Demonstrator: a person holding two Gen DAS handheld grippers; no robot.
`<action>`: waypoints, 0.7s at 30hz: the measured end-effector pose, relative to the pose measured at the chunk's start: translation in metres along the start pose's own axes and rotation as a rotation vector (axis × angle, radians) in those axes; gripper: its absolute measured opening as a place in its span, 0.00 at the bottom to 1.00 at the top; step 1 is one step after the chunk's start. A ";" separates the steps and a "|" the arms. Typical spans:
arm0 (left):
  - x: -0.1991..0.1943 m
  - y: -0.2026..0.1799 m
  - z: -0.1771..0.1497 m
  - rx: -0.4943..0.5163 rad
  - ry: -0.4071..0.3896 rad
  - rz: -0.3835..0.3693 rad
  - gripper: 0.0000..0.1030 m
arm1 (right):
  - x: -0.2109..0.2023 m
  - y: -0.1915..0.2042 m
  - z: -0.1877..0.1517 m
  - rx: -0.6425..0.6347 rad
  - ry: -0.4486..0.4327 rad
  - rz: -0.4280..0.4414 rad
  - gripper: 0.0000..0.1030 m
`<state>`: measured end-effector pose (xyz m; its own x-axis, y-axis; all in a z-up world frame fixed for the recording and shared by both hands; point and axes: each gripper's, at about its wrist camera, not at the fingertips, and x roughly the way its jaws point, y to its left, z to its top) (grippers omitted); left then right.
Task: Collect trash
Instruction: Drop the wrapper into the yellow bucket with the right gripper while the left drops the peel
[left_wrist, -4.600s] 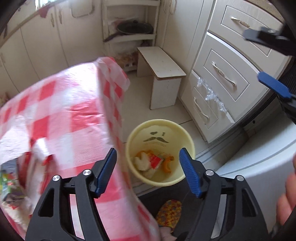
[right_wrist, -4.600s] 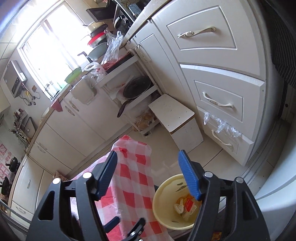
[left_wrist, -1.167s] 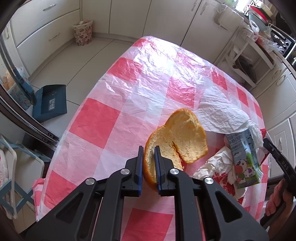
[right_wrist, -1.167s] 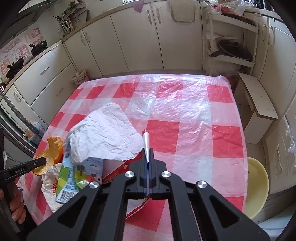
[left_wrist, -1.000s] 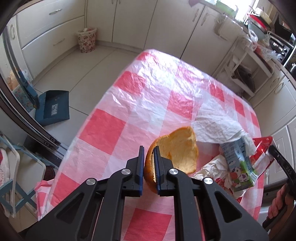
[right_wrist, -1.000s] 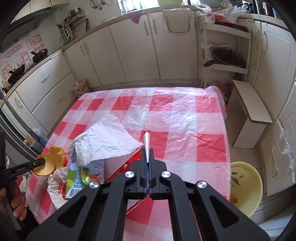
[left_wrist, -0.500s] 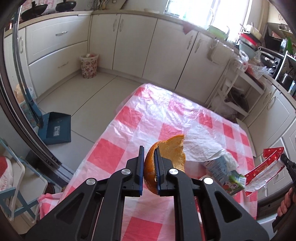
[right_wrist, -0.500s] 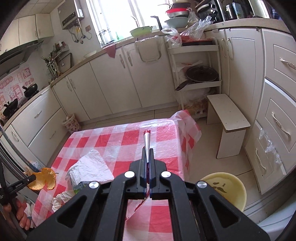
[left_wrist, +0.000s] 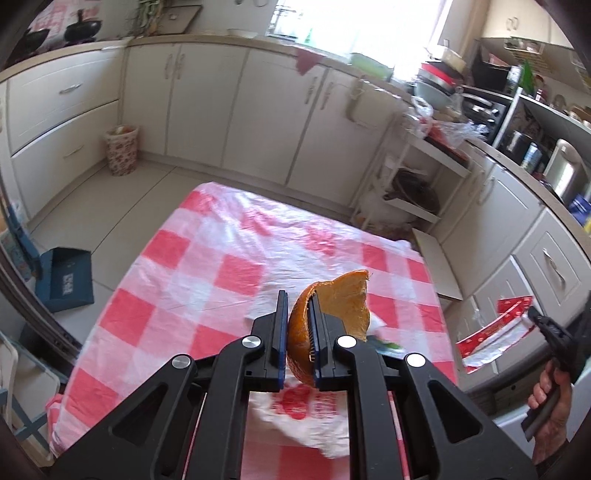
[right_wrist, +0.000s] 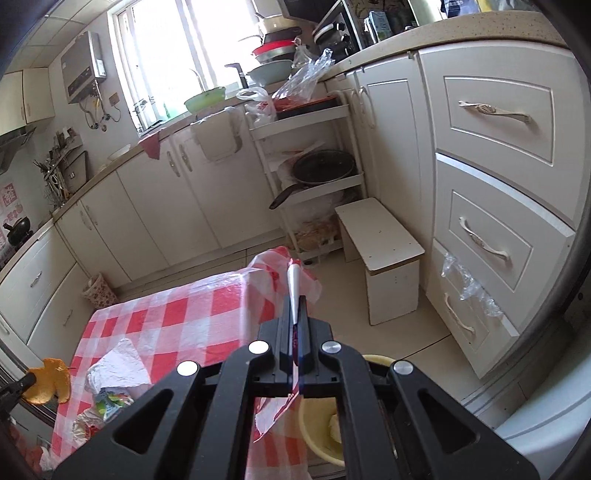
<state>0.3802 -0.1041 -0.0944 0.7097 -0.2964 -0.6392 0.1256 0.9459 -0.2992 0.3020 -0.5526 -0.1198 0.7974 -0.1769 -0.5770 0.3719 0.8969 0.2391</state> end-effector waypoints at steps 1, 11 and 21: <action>-0.002 -0.013 0.000 0.017 0.001 -0.020 0.10 | 0.004 -0.004 -0.002 -0.014 0.007 -0.026 0.02; 0.028 -0.136 -0.036 0.132 0.114 -0.154 0.10 | 0.083 -0.047 -0.039 -0.048 0.246 -0.149 0.02; 0.108 -0.232 -0.088 0.221 0.261 -0.160 0.10 | 0.085 -0.085 -0.030 0.155 0.338 -0.084 0.43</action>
<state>0.3668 -0.3674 -0.1558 0.4721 -0.4397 -0.7641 0.3874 0.8820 -0.2683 0.3238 -0.6315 -0.2128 0.5691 -0.0801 -0.8183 0.5170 0.8088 0.2804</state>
